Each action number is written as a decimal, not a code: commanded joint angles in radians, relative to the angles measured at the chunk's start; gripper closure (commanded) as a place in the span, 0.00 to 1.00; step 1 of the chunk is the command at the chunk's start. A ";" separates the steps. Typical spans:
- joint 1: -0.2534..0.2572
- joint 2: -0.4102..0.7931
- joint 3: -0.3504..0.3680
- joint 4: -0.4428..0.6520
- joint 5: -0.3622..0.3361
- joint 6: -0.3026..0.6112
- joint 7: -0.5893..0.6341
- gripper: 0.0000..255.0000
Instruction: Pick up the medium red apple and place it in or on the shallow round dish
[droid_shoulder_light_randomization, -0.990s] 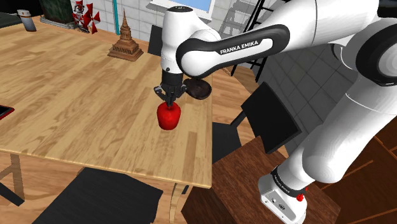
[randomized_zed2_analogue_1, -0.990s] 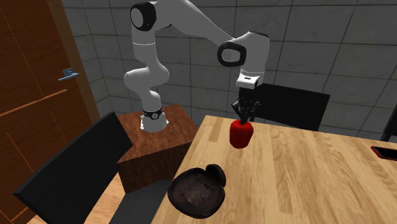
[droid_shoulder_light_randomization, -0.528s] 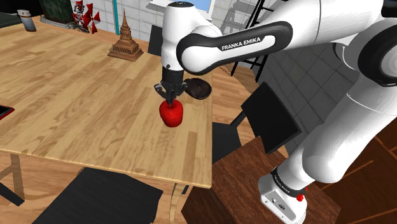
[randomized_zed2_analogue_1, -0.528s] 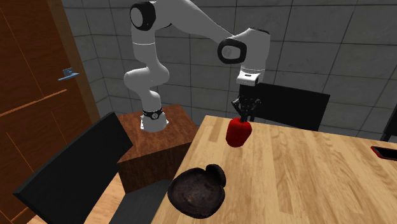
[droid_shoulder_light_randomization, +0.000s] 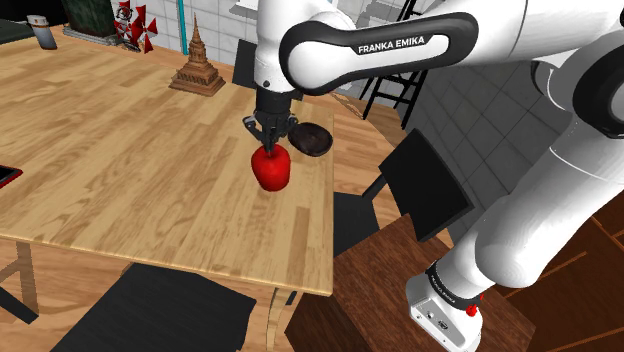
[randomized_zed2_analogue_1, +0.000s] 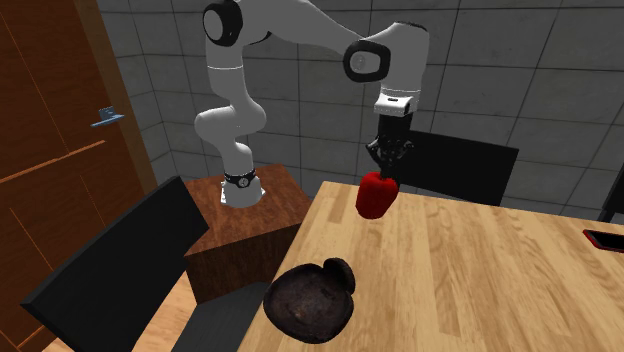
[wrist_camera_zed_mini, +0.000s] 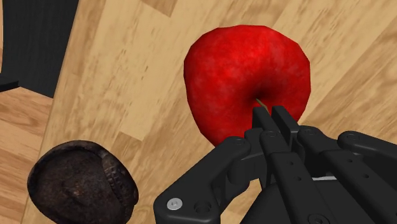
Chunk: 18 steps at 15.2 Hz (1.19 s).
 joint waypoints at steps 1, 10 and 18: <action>-0.001 -0.009 0.000 0.019 0.005 -0.027 -0.005 1.00; -0.001 -0.027 0.001 0.120 0.016 -0.144 -0.018 1.00; 0.001 -0.027 0.002 0.227 0.018 -0.251 -0.025 1.00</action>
